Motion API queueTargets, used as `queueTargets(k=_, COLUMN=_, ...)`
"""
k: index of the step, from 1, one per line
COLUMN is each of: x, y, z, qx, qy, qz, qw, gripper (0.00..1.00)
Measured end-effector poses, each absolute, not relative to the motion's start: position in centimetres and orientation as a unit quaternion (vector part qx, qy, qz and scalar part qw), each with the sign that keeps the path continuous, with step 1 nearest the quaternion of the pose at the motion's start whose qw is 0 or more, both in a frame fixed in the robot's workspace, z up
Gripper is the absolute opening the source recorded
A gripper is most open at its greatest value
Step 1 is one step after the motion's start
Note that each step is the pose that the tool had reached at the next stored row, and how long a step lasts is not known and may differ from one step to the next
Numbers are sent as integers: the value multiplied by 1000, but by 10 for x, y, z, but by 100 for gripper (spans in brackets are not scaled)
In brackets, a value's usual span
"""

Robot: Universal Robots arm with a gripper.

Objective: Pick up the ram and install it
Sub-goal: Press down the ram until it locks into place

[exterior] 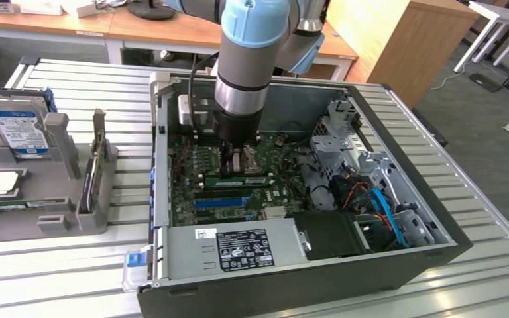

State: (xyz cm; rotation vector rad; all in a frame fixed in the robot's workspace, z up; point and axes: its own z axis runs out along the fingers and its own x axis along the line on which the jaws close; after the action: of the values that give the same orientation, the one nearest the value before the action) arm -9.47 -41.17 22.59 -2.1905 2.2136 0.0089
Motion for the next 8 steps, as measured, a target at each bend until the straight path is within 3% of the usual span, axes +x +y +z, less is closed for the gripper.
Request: queueTargets(k=8, x=-95, y=-412, z=225, qx=-703, qy=711, qz=3, qw=14, gripper=10)
